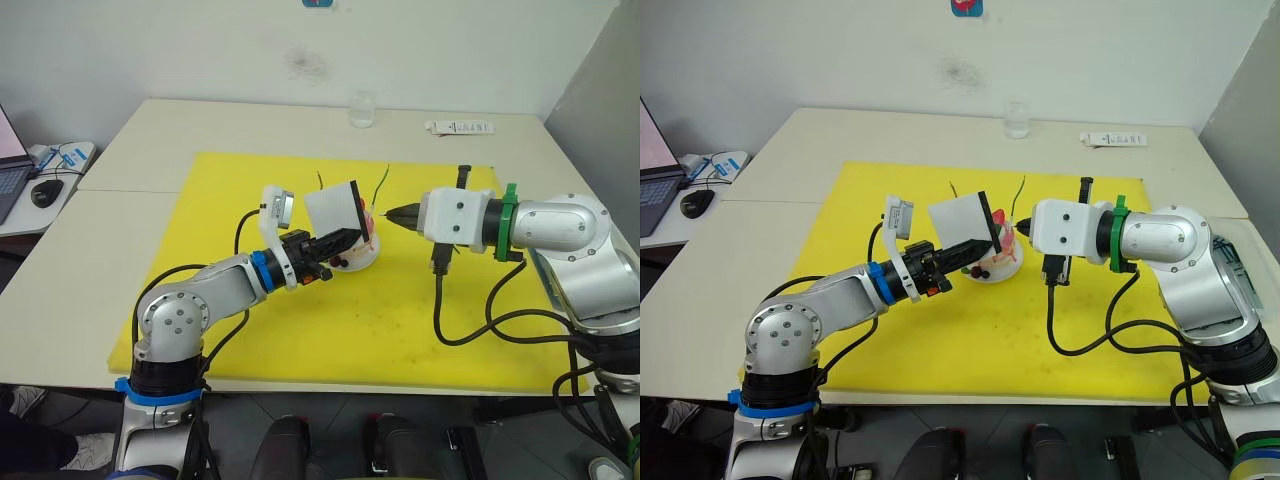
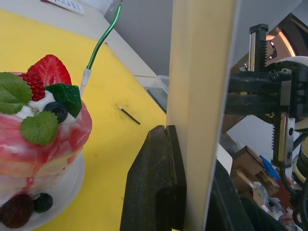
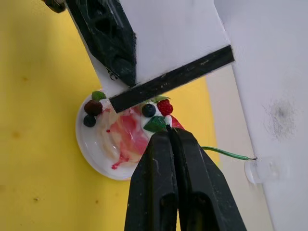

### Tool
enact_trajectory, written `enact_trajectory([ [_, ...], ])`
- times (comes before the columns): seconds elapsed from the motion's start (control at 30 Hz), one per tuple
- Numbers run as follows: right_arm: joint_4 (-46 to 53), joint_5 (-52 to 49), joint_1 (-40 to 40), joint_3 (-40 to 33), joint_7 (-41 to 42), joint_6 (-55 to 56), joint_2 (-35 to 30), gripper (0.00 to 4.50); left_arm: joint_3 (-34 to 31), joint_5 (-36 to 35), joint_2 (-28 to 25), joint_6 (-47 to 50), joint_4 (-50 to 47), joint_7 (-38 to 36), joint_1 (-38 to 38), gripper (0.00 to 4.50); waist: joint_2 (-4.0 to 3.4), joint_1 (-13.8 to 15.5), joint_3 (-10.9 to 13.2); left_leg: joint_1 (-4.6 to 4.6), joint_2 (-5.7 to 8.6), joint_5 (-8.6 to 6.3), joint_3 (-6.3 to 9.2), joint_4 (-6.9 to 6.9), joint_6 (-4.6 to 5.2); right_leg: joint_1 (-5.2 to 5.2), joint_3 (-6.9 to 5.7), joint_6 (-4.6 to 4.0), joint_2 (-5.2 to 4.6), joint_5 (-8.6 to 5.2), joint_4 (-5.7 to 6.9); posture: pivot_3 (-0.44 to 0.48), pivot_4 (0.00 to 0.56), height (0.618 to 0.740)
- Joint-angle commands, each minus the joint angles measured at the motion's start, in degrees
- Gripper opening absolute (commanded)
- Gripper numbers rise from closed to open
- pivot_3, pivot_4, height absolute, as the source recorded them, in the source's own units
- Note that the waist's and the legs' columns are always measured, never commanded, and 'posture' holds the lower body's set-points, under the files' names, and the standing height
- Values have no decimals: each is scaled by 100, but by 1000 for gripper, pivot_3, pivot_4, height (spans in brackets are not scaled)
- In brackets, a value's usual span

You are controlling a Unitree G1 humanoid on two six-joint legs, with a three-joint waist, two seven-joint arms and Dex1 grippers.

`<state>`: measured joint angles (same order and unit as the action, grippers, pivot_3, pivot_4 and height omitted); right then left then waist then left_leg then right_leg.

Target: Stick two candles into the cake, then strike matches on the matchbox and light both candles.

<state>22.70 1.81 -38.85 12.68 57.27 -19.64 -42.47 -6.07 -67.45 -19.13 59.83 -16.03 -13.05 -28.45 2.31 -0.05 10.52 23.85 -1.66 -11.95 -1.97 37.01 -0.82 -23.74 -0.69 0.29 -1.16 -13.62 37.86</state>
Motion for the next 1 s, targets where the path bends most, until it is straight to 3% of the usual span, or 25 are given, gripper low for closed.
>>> enact_trajectory([
  [0.03, 262, 58, -142, -14, -82, 13, 19, 43, 3, 27, 50, -70, -90, -49, -142, 0, 0, 0, 0, 1, 0, 0, 0, 0, 0, 0, 0, 0, 0, 0, 0, 0, 150, 740],
  [1.0, -291, 366, -326, 168, -262, 299, 324, 43, -3, 9, 58, -46, -201, -120, -85, 0, 0, -2, 0, 1, 0, 0, 0, -1, 0, 0, 0, 0, 0, 0, -2, 0, 150, 740],
])
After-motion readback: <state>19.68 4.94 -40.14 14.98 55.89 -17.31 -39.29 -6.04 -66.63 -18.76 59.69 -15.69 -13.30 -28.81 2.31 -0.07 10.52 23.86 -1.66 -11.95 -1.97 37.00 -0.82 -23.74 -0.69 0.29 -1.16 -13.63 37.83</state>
